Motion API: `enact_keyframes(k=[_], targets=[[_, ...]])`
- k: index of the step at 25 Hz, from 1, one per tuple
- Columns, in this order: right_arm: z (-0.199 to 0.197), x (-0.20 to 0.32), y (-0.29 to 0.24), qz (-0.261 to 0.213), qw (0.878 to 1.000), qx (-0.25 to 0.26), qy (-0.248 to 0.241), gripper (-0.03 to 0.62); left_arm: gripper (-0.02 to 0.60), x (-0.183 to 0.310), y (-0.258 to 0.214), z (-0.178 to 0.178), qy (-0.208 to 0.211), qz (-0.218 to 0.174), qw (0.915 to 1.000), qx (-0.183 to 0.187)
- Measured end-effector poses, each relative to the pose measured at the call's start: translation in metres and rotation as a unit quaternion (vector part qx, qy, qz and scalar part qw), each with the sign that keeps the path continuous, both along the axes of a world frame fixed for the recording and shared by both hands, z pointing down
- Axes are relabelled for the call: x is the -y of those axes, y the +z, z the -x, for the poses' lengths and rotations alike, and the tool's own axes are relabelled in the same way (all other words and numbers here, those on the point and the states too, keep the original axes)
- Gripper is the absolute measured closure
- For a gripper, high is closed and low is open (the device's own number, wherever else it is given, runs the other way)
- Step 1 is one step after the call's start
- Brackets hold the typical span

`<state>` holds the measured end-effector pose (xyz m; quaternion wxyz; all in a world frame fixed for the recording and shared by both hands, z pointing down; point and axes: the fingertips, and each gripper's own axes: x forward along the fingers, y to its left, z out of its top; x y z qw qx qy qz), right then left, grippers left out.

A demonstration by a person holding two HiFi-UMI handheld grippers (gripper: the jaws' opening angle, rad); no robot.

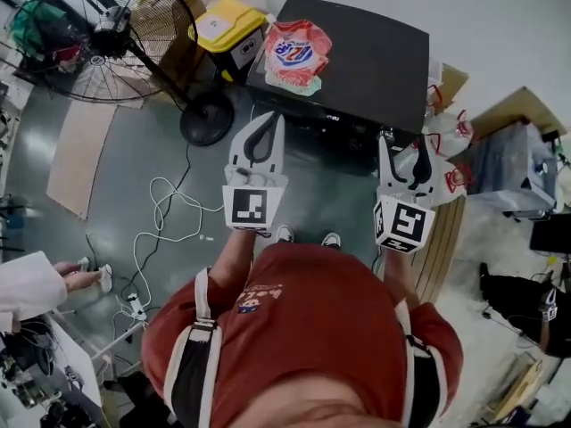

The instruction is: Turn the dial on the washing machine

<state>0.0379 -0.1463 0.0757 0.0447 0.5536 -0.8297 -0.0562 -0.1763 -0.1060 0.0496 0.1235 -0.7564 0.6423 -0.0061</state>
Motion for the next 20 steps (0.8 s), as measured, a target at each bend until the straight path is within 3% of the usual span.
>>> enact_keyframes(k=[2,6,14,20], targets=[[-0.003,-0.002,-0.025,-0.032,0.999,0.004,0.004,0.295,0.572,-0.007,-0.021,0.004,-0.012,-0.038,0.9992,-0.006],[-0.004,-0.002,-0.053,-0.069,0.998,-0.004,0.010,0.294,0.572,-0.006,-0.034,0.012,-0.015,-0.045,0.9988,-0.011],[-0.005,-0.001,-0.044,-0.060,0.998,-0.014,0.020,0.293,0.572,-0.005,-0.029,0.017,-0.019,-0.042,0.9989,-0.012],[-0.002,-0.001,-0.042,-0.061,0.998,-0.020,0.022,0.295,0.572,-0.005,-0.031,0.016,-0.009,-0.048,0.9982,-0.036]])
